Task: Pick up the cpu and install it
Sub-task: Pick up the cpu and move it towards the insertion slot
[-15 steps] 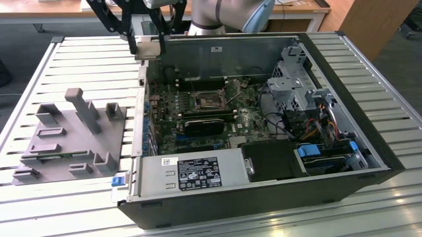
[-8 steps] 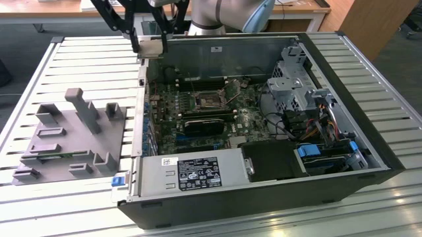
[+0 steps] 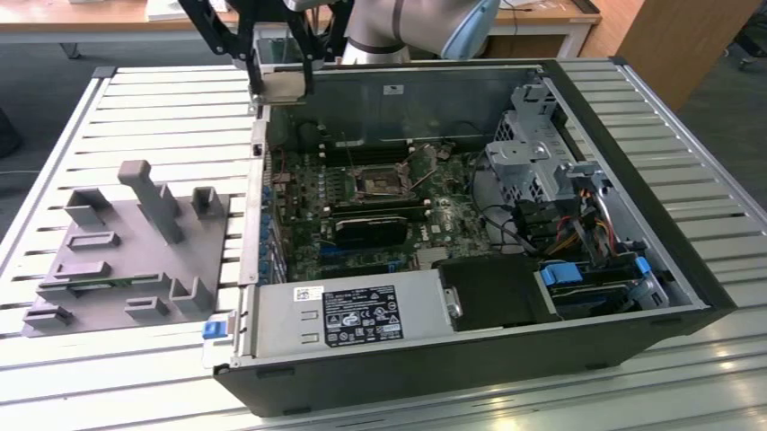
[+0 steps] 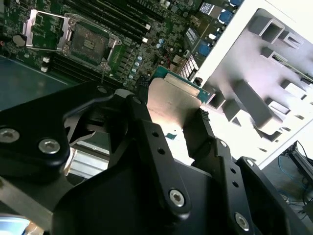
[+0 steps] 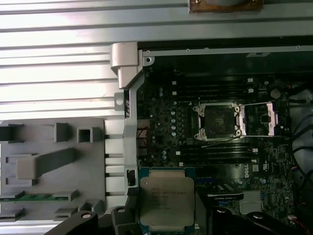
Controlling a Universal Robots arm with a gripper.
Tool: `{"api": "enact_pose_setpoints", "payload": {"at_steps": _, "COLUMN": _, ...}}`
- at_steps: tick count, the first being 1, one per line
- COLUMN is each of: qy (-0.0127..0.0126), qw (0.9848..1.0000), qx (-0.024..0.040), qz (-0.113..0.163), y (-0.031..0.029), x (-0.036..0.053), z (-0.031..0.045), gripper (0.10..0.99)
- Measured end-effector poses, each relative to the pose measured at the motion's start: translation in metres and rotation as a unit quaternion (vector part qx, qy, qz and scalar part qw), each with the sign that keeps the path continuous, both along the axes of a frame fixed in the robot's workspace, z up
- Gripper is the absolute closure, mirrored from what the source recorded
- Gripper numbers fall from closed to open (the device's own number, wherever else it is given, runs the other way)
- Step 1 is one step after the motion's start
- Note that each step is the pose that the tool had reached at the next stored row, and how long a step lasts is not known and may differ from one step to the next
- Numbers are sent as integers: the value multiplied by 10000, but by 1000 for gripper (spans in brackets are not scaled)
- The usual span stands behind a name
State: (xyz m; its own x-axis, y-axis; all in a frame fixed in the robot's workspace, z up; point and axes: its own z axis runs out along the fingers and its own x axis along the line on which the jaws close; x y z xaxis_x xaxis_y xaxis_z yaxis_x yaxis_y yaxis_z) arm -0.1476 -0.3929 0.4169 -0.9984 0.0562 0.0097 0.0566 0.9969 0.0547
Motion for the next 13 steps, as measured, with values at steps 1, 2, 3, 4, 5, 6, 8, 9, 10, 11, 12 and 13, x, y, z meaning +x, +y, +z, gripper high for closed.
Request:
{"api": "enact_pose_setpoints", "payload": {"at_steps": 1, "qy": 0, "qw": 10000, "qx": 0, "qz": 0, "y": 2, "x": 11, "z": 0, "gripper": 549}}
{"api": "enact_pose_setpoints", "payload": {"at_steps": 2, "qy": 0, "qw": 10000, "qx": 0, "qz": 0, "y": 5, "x": 22, "z": 0, "gripper": 549}}
{"api": "enact_pose_setpoints", "payload": {"at_steps": 3, "qy": 0, "qw": 10000, "qx": 0, "qz": 0, "y": 8, "x": 37, "z": 0, "gripper": 549}}
{"api": "enact_pose_setpoints", "payload": {"at_steps": 4, "qy": 0, "qw": 10000, "qx": 0, "qz": 0, "y": 10, "x": 55, "z": 0, "gripper": 549}}
{"api": "enact_pose_setpoints", "payload": {"at_steps": 5, "qy": 0, "qw": 10000, "qx": 0, "qz": 0, "y": 12, "x": 73, "z": 0, "gripper": 549}}
{"api": "enact_pose_setpoints", "payload": {"at_steps": 6, "qy": 0, "qw": 10000, "qx": 0, "qz": 0, "y": 15, "x": 93, "z": 0, "gripper": 549}}
{"api": "enact_pose_setpoints", "payload": {"at_steps": 8, "qy": 0, "qw": 10000, "qx": 0, "qz": 0, "y": 20, "x": 136, "z": 0, "gripper": 549}}
{"api": "enact_pose_setpoints", "payload": {"at_steps": 9, "qy": 0, "qw": 10000, "qx": 0, "qz": 0, "y": 24, "x": 156, "z": 0, "gripper": 549}}
{"api": "enact_pose_setpoints", "payload": {"at_steps": 10, "qy": 0, "qw": 10000, "qx": 0, "qz": 1, "y": 29, "x": 173, "z": 0, "gripper": 549}}
{"api": "enact_pose_setpoints", "payload": {"at_steps": 11, "qy": 0, "qw": 10000, "qx": 0, "qz": 0, "y": 37, "x": 189, "z": 0, "gripper": 549}}
{"api": "enact_pose_setpoints", "payload": {"at_steps": 12, "qy": 0, "qw": 10000, "qx": 0, "qz": 0, "y": 48, "x": 203, "z": 0, "gripper": 549}}
{"api": "enact_pose_setpoints", "payload": {"at_steps": 13, "qy": 0, "qw": 10000, "qx": 0, "qz": 0, "y": 64, "x": 216, "z": 0, "gripper": 549}}
